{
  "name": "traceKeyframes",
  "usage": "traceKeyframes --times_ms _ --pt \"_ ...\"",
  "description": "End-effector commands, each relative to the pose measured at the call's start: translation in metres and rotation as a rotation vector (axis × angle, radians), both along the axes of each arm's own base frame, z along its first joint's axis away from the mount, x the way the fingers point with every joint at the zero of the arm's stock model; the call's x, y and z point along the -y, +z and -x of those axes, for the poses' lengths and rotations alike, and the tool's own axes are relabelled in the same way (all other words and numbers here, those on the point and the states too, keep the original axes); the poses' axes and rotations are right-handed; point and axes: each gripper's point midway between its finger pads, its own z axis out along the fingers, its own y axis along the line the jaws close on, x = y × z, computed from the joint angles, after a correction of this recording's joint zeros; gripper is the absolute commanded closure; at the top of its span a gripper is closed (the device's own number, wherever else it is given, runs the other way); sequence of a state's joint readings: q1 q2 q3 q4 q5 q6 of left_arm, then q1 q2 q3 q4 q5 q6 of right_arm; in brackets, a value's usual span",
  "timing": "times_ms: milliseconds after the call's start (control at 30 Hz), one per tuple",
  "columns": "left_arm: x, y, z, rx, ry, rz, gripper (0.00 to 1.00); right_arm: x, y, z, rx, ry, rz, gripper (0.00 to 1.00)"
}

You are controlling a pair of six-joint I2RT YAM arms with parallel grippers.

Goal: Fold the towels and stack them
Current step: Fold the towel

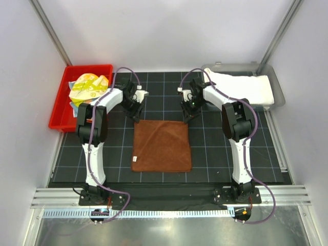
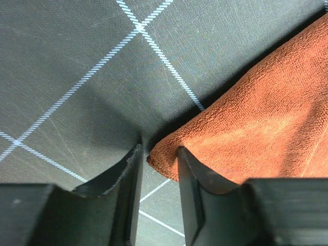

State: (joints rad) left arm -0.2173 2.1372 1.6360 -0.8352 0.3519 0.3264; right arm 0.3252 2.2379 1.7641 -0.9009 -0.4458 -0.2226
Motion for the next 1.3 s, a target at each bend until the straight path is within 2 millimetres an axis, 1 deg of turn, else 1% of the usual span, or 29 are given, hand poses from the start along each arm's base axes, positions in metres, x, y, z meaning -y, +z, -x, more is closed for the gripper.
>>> traceKeyframes --times_ms 0,167,233,267,333,367,400,433,500,533,567,600,633,667,700,733,767,800,833,867,900,967,1000,1067,1100,1200,1233,1267 --pt "0.001 0.003 -0.004 0.0 -0.02 0.013 0.65 -0.004 0.003 -0.002 0.003 0.033 -0.018 0.68" --pt "0.002 0.003 -0.003 -0.013 -0.021 0.021 0.66 -0.003 0.0 0.002 -0.014 0.04 -0.023 0.68" --pt "0.005 0.003 -0.002 -0.021 -0.025 0.037 0.74 -0.004 0.0 0.002 -0.01 0.044 -0.027 0.68" --pt "0.006 0.004 -0.002 -0.026 -0.025 0.044 0.83 -0.006 0.0 0.004 -0.017 0.048 -0.038 0.68" --pt "0.007 0.004 -0.002 -0.036 -0.023 0.058 0.93 -0.006 0.0 0.004 -0.021 0.047 -0.042 0.73" --pt "0.008 0.007 -0.002 -0.041 -0.024 0.06 1.0 -0.007 0.0 0.004 -0.022 0.048 -0.042 0.78" --pt "0.009 0.008 -0.002 -0.044 -0.026 0.062 1.0 -0.006 0.001 0.003 -0.013 0.044 -0.034 0.93" --pt "0.01 0.011 -0.002 -0.047 -0.026 0.067 1.0 -0.003 0.004 -0.002 0.008 0.033 -0.02 0.99" --pt "0.01 0.023 -0.007 -0.027 -0.009 0.065 1.0 0.0 0.012 -0.011 0.051 0.0 0.011 0.99" --pt "0.006 0.028 -0.013 -0.002 0.008 0.039 1.0 0.002 0.026 -0.017 0.093 -0.017 0.015 0.99" --pt "0.005 0.044 -0.018 0.04 0.027 0.033 1.0 0.002 0.035 -0.026 0.137 -0.044 0.019 0.99" --pt "0.004 0.058 -0.026 0.08 0.036 0.03 1.0 0.004 0.045 -0.031 0.176 -0.056 0.027 0.99" --pt "0.002 0.068 -0.03 0.111 0.047 0.016 1.0 0.008 0.065 -0.038 0.241 -0.075 0.04 0.99" --pt "0.001 0.091 -0.035 0.172 0.057 0.021 1.0 0.011 0.077 -0.043 0.286 -0.098 0.05 0.99" --pt "0.0 0.105 -0.042 0.22 0.071 0.024 1.0 0.012 0.089 -0.051 0.338 -0.12 0.045 0.99" --pt "-0.001 0.127 -0.044 0.27 0.083 0.027 1.0 0.014 0.113 -0.058 0.407 -0.149 0.038 0.99" --pt "-0.001 0.13 -0.046 0.281 0.084 0.025 1.0 0.016 0.125 -0.062 0.448 -0.16 0.037 0.99" --pt "-0.001 0.153 -0.047 0.325 0.088 0.036 1.0 0.016 0.135 -0.063 0.476 -0.176 0.03 0.99" --pt "-0.002 0.161 -0.046 0.339 0.092 0.038 1.0 0.018 0.149 -0.066 0.513 -0.194 0.027 0.99" --pt "-0.005 0.168 -0.047 0.361 0.102 0.02 1.0 0.019 0.173 -0.07 0.584 -0.212 0.002 0.99" --pt "-0.007 0.179 -0.046 0.383 0.109 0.016 1.0 0.02 0.186 -0.07 0.621 -0.228 -0.008 0.99" --pt "-0.013 0.19 -0.045 0.412 0.135 -0.008 1.0 0.022 0.211 -0.075 0.702 -0.268 -0.03 0.99" --pt "-0.014 0.201 -0.042 0.437 0.141 -0.005 1.0 0.025 0.235 -0.07 0.757 -0.276 -0.052 0.99" --pt "-0.016 0.212 -0.04 0.468 0.168 -0.001 1.0 0.026 0.253 -0.067 0.811 -0.289 -0.074 0.99" --pt "-0.016 0.225 -0.035 0.496 0.174 0.007 1.0 0.028 0.27 -0.061 0.848 -0.294 -0.088 0.99" --pt "-0.014 0.241 -0.028 0.537 0.196 0.031 1.0 0.03 0.282 -0.05 0.877 -0.292 -0.09 0.99" --pt "-0.013 0.257 -0.021 0.571 0.201 0.053 1.0 0.032 0.291 -0.042 0.896 -0.289 -0.099 0.99" --pt "-0.012 0.263 -0.017 0.584 0.205 0.063 1.0 0.033 0.287 -0.036 0.884 -0.282 -0.088 0.99"
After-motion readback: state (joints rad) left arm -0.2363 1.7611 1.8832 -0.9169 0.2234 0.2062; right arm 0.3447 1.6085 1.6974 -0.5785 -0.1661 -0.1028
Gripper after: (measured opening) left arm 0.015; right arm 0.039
